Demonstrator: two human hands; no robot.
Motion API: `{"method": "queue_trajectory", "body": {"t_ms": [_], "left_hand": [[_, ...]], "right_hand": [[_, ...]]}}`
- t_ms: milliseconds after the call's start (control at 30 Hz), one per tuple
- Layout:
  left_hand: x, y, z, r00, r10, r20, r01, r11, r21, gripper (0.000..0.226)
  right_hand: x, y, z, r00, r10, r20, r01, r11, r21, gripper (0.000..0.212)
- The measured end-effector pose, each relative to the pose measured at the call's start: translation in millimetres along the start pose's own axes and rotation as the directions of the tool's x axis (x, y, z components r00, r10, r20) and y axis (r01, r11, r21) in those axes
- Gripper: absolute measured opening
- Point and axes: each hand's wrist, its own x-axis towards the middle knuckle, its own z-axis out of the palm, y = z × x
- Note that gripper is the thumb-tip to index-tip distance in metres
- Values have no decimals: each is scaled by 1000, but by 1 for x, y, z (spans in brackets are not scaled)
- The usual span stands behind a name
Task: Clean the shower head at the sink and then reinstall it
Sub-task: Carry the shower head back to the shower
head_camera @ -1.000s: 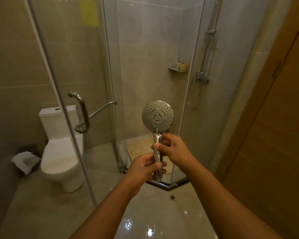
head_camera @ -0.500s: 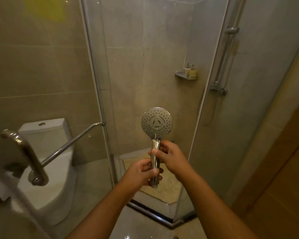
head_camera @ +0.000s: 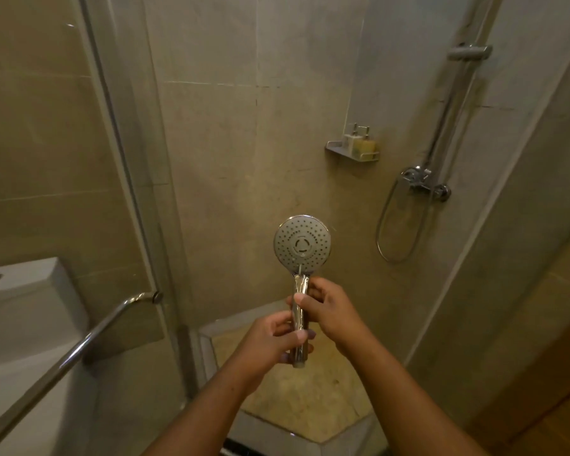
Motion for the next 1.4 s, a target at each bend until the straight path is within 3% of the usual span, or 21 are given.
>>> {"method": "queue_trajectory", "body": {"t_ms": [433, 633, 800, 1000, 1200, 1400], "left_hand": [[202, 47, -67, 987, -1, 162, 14, 997, -81, 34], [301, 55, -78, 987, 6, 159, 1, 999, -41, 30], [400, 60, -82, 990, -4, 138, 5, 1000, -12, 39], [509, 65, -68, 987, -46, 153, 48, 999, -7, 27], [567, 83, -53, 969, -71, 237, 83, 996, -38, 50], [601, 112, -39, 916, -88, 391, 86, 996, 22, 44]], "right_hand": [[196, -1, -17, 988, -2, -156, 7, 999, 32, 9], [287, 15, -48, 992, 5, -125, 11, 992, 129, 12], [377, 36, -86, 996, 20, -91, -3, 982, 191, 8], [468, 61, -133, 986, 71, -150, -33, 970, 241, 13], [508, 53, -173, 980, 71, -185, -39, 985, 169, 6], [514, 31, -201, 959, 67, -276, -35, 992, 119, 6]]}}
